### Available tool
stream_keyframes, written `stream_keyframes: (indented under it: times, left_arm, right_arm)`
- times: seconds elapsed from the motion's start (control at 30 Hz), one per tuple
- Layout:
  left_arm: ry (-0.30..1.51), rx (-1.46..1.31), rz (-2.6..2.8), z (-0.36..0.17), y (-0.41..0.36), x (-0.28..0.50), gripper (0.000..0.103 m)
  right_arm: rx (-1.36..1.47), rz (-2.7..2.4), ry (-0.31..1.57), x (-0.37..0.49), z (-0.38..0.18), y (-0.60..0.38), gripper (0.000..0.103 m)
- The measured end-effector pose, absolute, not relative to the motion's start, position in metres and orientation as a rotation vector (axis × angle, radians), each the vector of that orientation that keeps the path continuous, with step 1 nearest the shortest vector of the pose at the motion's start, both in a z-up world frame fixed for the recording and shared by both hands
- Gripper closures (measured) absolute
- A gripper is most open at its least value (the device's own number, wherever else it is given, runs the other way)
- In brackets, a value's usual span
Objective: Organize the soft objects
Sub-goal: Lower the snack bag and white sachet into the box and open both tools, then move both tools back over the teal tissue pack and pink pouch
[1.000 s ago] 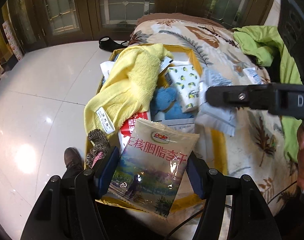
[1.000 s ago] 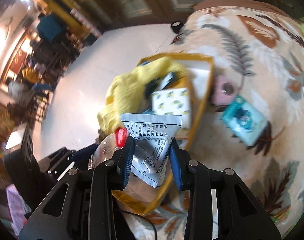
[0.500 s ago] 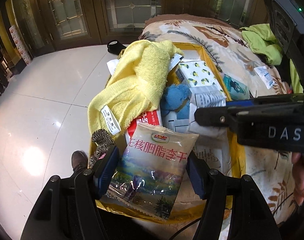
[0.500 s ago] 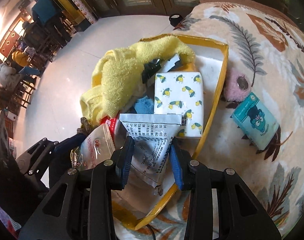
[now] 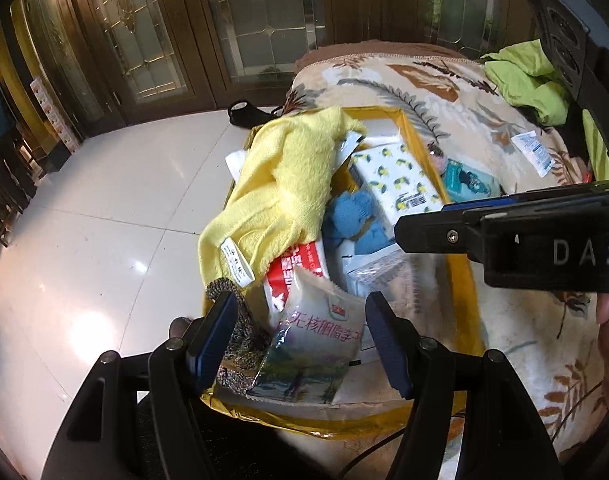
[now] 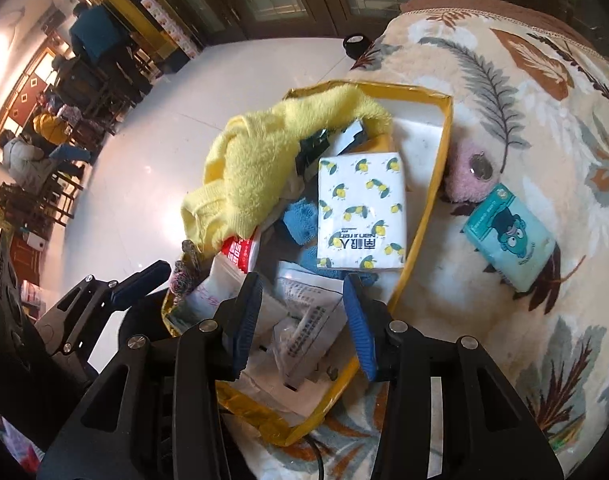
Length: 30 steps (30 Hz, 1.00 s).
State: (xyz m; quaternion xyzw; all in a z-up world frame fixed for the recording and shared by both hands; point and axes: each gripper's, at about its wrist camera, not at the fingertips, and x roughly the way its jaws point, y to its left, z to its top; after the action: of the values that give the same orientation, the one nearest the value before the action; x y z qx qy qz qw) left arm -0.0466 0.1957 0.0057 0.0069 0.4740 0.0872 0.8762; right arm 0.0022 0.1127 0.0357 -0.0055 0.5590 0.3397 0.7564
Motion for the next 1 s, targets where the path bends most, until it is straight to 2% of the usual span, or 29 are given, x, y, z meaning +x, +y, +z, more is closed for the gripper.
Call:
stream_keyframes:
  times: [0.47, 0.93, 1.0]
  left_arm:
    - [0.944, 0.034, 0.177, 0.026, 0.179, -0.049, 0.033]
    - [0.977, -0.034, 0.085, 0.037, 0.147, -0.029, 0.033]
    - [0.984, -0.033, 0.074, 0.037, 0.139, -0.023, 0.033]
  right_arm:
    - [0.137, 0.722, 1.187, 0.008, 0.06, 0.059, 0.061]
    - [0.336, 0.579, 1.126, 0.03, 0.078, -0.049, 0.061]
    - [0.349, 0.563, 1.126, 0.03, 0.076, -0.06, 0.056]
